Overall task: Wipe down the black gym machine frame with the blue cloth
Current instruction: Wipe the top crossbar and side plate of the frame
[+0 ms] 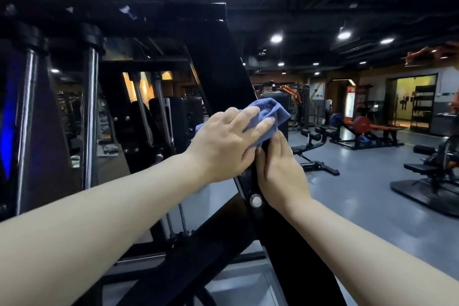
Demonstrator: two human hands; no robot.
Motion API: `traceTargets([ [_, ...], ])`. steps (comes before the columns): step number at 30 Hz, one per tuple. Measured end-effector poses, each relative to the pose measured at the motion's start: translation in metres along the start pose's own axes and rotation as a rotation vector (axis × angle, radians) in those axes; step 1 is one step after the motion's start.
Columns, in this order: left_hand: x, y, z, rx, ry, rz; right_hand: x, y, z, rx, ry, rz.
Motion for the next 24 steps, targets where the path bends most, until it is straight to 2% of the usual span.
traceTargets([
  [2, 0.005, 0.006, -0.002, 0.075, -0.14, 0.02, -0.008, 0.0, -0.014, 0.009, -0.028, -0.001],
  [3, 0.012, 0.008, 0.001, 0.084, -0.127, 0.054, -0.013, 0.0, -0.021, 0.021, -0.037, 0.009],
  [6, 0.022, 0.01, 0.016, 0.008, 0.217, 0.096, -0.024, 0.002, -0.035, 0.07, -0.057, 0.036],
  [8, 0.003, 0.0, 0.016, -0.007, 0.322, 0.152, -0.028, 0.002, -0.041, 0.094, -0.065, 0.052],
  [12, -0.055, -0.021, -0.008, 0.05, 0.052, 0.399, -0.041, 0.001, -0.058, 0.113, -0.115, 0.091],
  [14, -0.064, -0.019, -0.015, 0.069, -0.001, 0.45, -0.045, 0.002, -0.065, 0.132, -0.122, 0.098],
  [17, -0.062, -0.01, -0.011, 0.046, -0.011, 0.394, -0.047, 0.003, -0.07, 0.179, -0.126, 0.13],
  [20, -0.047, -0.003, -0.003, 0.052, -0.024, 0.214, -0.052, 0.005, -0.076, 0.201, -0.134, 0.15],
  [21, -0.04, 0.0, 0.001, 0.053, 0.047, 0.171, -0.053, 0.005, -0.079, 0.206, -0.134, 0.15],
  [24, -0.026, 0.004, 0.013, 0.042, 0.439, 0.053, -0.058, 0.004, -0.086, 0.202, -0.128, 0.121],
])
Point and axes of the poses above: each hand's wrist, its own z-axis towards the middle knuckle, its own y-axis out of the back of the hand, x = y × z, the point moved 4 cm from there along z, towards the middle knuckle, and after that the axes turned 1 degree about -z, right-handed, at the moved point
